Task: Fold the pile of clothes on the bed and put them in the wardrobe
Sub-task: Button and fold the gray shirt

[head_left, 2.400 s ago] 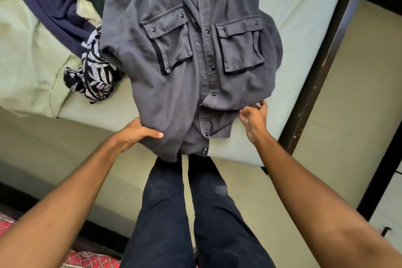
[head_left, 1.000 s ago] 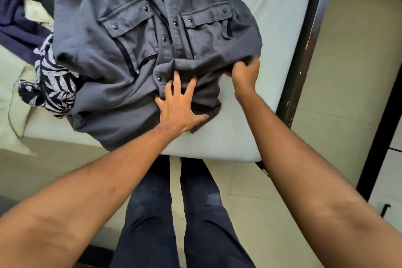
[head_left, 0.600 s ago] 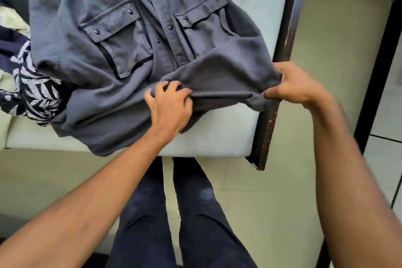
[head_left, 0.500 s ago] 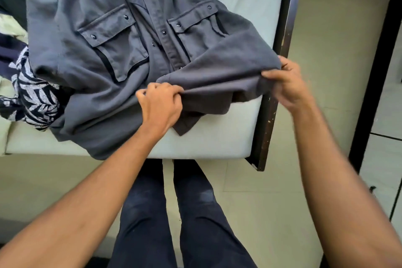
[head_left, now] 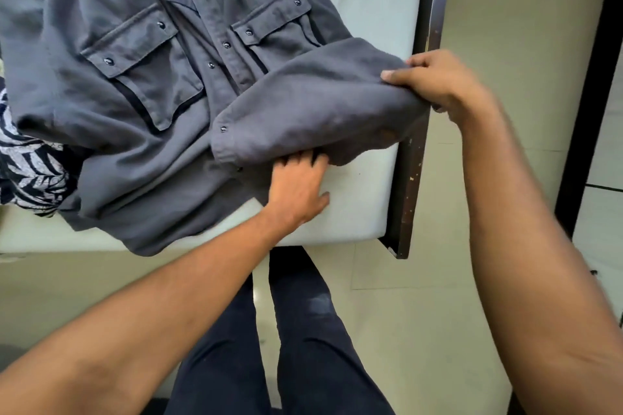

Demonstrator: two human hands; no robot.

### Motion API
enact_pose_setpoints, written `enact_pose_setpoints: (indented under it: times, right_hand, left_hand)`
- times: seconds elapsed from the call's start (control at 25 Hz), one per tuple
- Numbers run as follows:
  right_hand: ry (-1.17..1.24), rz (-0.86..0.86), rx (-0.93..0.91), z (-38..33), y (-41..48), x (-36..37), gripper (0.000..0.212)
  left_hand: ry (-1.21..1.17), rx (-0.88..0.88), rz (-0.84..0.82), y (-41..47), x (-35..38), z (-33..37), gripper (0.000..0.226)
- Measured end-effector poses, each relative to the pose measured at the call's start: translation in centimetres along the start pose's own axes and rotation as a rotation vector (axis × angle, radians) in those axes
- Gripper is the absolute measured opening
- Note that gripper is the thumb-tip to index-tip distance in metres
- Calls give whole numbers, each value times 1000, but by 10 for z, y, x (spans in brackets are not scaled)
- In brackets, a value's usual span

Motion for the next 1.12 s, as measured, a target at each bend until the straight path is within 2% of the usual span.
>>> enact_pose_setpoints:
  times: [0.08,0.12,0.2,0.28,0.32,0.36,0.44,0.52,0.6,0.64,0.68,0.76,0.8,0.88,0.92,1.0,1.04,1.12]
  right_hand:
    - [210,4,20,19,6,9,17]
    - [287,-49,17,30,6,25,17]
    - [286,-172,-29,64,4,61,45]
    - [153,-163,-122,86,-5,82,71]
    - [95,-121,-161,93,-10,86,70]
    - [66,-71,-218,96,-11,88,57]
    - [12,60,-319,88,-8,83,19]
    - [166,162,-325,75,-5,66,18]
    - [331,148,-295,58,-4,54,10]
    - [278,69,-275,53,-6,53,10]
    - [119,-57,-230,55,-9,58,11]
    - [-277,-265,-7,87,-28,65,9]
    - [-436,-266,99,104,-38,59,11]
    - [-657,-70,131,118,-49,45,35]
    - [-705,56,73,115,-54,42,43]
    - [-623,224,-111,96,-64,54,54]
    - [-492,236,-210,85,-68,71,52]
    - [-189,109,-378,57,-79,119,40]
  left_hand:
    - [70,-111,41,3,7,-21,70]
    - [103,-147,49,6,11,-33,76]
    - [141,-155,35,10,19,-51,79]
    - [171,-107,24,14,17,-56,71]
    - [182,-86,18,16,16,-54,65]
    - [191,-69,2,18,15,-53,60]
    - [187,-49,-51,26,16,-55,63]
    - [115,19,-71,36,14,-58,57]
    - [48,141,-71,36,9,-58,35]
    - [20,212,-95,26,9,-53,28]
    - [-13,290,-124,10,9,-44,24]
    - [-61,415,-165,-40,16,-20,25]
    - [-86,469,-169,-67,21,-3,28]
    - [-149,514,-169,-111,37,24,31]
    - [-201,475,-163,-123,44,30,30]
    - [-378,238,-100,-128,50,15,23]
    - [-447,95,-41,-129,50,-4,21]
    - [-468,-149,148,-131,40,-50,18]
Point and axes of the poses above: each hand's wrist, its own y-axis towards the middle knuckle, its own x-axis out of the palm, z = x × y, the point moved 9 cm from there along y, towards the middle knuckle, and after that the axes turned 5 degrees about z, right-handed, at the moved point
